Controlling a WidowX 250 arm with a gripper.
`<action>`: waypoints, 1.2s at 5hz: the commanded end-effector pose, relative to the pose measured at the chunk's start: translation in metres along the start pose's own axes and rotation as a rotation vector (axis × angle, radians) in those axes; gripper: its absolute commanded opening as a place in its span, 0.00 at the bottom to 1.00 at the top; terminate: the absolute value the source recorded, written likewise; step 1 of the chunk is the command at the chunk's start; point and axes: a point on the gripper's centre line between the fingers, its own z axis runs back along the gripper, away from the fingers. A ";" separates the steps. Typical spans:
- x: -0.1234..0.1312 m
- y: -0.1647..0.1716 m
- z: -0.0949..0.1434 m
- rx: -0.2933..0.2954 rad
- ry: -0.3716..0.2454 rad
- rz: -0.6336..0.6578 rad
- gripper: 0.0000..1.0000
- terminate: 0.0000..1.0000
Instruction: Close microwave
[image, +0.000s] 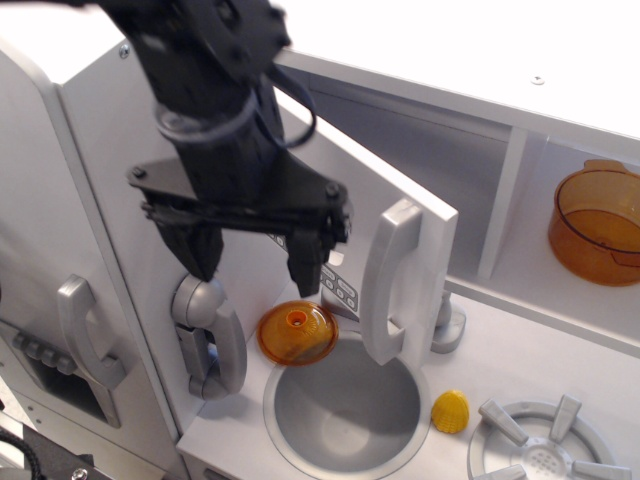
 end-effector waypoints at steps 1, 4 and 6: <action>0.014 0.007 -0.009 0.012 -0.059 0.043 1.00 0.00; 0.044 -0.008 -0.017 -0.012 -0.141 0.092 1.00 0.00; 0.060 -0.021 -0.016 -0.017 -0.178 0.110 1.00 0.00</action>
